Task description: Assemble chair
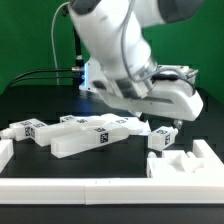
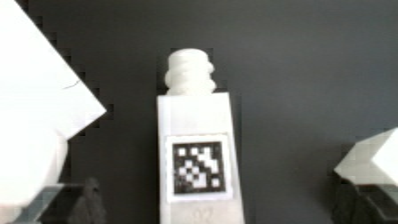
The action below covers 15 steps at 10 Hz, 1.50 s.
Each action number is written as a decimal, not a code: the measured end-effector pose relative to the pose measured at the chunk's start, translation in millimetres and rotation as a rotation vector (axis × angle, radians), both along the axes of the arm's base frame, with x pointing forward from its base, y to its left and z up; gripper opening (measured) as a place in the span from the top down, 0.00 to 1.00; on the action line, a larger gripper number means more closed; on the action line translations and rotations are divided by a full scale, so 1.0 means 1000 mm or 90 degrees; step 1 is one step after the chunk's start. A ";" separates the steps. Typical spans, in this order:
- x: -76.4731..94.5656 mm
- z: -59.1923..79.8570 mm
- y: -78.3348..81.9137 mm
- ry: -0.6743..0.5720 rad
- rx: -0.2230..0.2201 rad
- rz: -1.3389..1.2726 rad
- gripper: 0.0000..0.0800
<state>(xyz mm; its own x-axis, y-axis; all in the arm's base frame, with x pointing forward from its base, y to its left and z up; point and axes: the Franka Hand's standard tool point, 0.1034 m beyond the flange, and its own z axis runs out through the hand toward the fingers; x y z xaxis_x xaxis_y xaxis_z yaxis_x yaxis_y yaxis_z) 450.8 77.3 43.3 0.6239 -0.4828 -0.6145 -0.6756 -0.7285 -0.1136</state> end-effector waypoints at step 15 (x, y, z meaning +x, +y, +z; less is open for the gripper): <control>-0.002 -0.030 -0.002 0.116 0.095 -0.029 0.65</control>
Offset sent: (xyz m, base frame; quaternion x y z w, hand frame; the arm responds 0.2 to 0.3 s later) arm 0.0000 0.0000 0.0000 0.0000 0.0000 0.0000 1.0000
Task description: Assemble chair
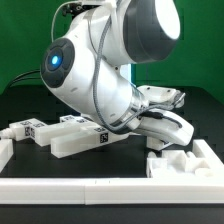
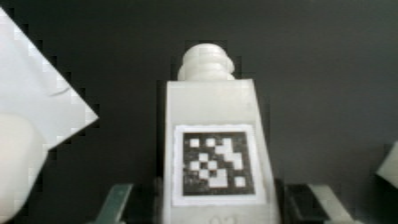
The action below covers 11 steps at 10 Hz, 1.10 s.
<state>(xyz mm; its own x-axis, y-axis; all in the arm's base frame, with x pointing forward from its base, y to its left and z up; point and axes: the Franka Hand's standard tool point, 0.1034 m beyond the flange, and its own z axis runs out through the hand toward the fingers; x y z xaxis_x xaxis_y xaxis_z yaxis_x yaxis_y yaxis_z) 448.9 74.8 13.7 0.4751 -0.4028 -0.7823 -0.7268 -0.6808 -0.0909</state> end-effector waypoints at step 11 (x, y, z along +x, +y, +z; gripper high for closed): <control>0.103 0.115 -0.010 -0.373 -0.220 0.084 0.64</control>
Offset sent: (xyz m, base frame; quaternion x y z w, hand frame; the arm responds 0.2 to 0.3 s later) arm 0.0502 -0.0124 0.0954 -0.0483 0.1743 -0.0907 0.9793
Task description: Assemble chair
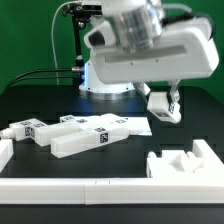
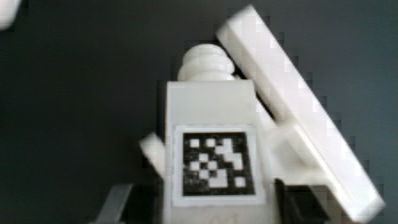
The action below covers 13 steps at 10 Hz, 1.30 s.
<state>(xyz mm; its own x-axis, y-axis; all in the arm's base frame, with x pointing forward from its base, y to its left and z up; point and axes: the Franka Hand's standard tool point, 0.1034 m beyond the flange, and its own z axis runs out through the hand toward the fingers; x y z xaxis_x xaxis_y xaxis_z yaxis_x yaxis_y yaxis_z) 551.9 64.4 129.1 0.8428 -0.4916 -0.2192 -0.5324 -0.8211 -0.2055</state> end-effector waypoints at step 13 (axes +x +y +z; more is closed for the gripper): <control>0.037 -0.009 0.032 -0.388 -0.192 0.148 0.64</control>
Offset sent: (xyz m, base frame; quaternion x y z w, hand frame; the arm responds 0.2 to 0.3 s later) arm 0.0000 0.0000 0.0000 0.0000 0.1938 0.0000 0.9810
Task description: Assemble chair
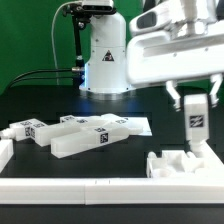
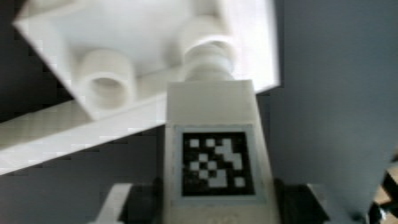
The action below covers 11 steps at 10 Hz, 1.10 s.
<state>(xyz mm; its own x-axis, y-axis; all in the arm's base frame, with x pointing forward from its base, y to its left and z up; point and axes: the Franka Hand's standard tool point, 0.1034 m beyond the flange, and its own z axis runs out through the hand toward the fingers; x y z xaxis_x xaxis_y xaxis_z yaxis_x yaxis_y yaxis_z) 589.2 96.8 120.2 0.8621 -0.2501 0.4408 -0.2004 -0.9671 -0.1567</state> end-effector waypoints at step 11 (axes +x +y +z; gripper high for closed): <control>0.002 -0.014 0.029 -0.049 -0.095 0.133 0.64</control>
Offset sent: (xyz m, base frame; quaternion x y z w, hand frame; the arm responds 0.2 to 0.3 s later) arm 0.0000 0.0000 0.0000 0.0000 0.0000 0.0000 1.0000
